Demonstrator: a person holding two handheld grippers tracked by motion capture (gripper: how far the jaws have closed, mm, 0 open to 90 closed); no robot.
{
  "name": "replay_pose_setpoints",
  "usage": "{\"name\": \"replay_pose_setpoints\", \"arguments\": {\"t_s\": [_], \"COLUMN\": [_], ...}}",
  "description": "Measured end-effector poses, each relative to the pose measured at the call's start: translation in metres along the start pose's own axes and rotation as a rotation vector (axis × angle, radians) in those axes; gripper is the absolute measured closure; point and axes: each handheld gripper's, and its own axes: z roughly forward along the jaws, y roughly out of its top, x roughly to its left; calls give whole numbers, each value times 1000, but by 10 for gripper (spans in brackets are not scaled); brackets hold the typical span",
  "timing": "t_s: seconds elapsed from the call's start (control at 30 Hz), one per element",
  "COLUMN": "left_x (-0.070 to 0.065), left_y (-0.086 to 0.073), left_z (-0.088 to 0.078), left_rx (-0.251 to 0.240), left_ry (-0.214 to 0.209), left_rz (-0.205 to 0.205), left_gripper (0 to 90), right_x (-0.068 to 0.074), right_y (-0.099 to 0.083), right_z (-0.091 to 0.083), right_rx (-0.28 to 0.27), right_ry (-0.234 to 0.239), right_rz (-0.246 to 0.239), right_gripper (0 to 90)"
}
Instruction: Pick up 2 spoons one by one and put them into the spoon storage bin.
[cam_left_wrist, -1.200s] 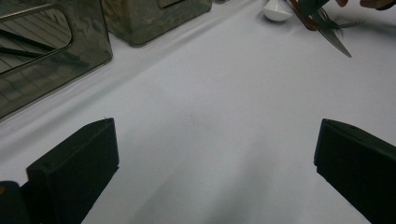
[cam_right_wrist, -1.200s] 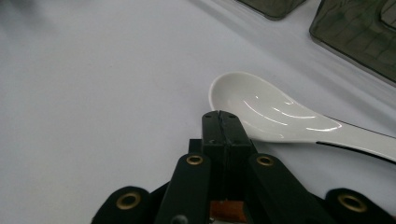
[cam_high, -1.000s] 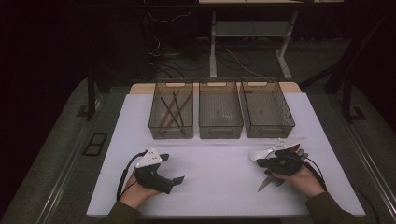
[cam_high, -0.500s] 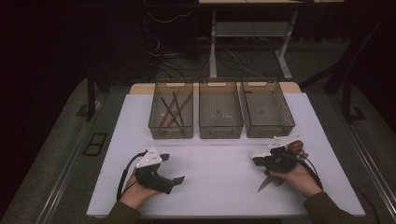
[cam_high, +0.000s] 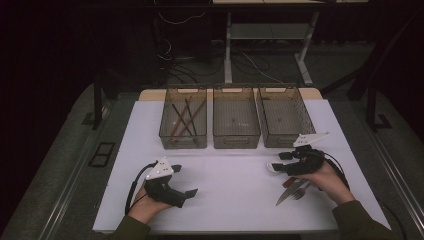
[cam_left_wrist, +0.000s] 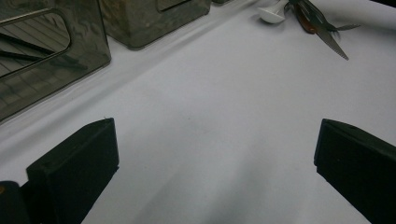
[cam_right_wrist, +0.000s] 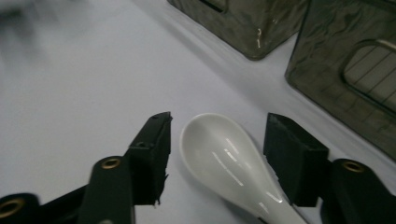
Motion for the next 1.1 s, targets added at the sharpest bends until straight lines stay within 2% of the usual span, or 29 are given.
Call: {"name": "replay_pose_setpoints", "arguments": {"t_s": [0.07, 0.27, 0.37, 0.5, 0.63, 0.8, 0.97, 1.1], "left_x": [1, 0, 0, 0, 0, 0, -1, -1], "left_y": [0, -1, -1, -1, -1, -1, -1, -1], "left_z": [0, 1, 2, 2, 2, 2, 3, 3], "left_rx": [1, 5, 7, 14, 16, 19, 15, 15], "left_ry": [2, -2, -3, -6, -8, -11, -12, -13], "left_rz": [-4, 0, 1, 2, 5, 4, 3, 3], "left_gripper": [0, 0, 0, 0, 0, 0, 0, 0], "right_x": [-4, -15, -15, -17, -17, -15, -13, -12], "right_y": [4, 7, 3, -1, -4, -4, -6, -6], "right_z": [1, 4, 6, 10, 14, 15, 18, 17], "right_rx": [9, 24, 49, 70, 100, 108, 131, 131], "right_ry": [4, 14, -1, 1, 1, -1, 6, 21], "right_rz": [-7, -14, -33, -33, -57, -80, -117, -145], "right_gripper": [359, 364, 367, 367, 373, 390, 415, 488]}}
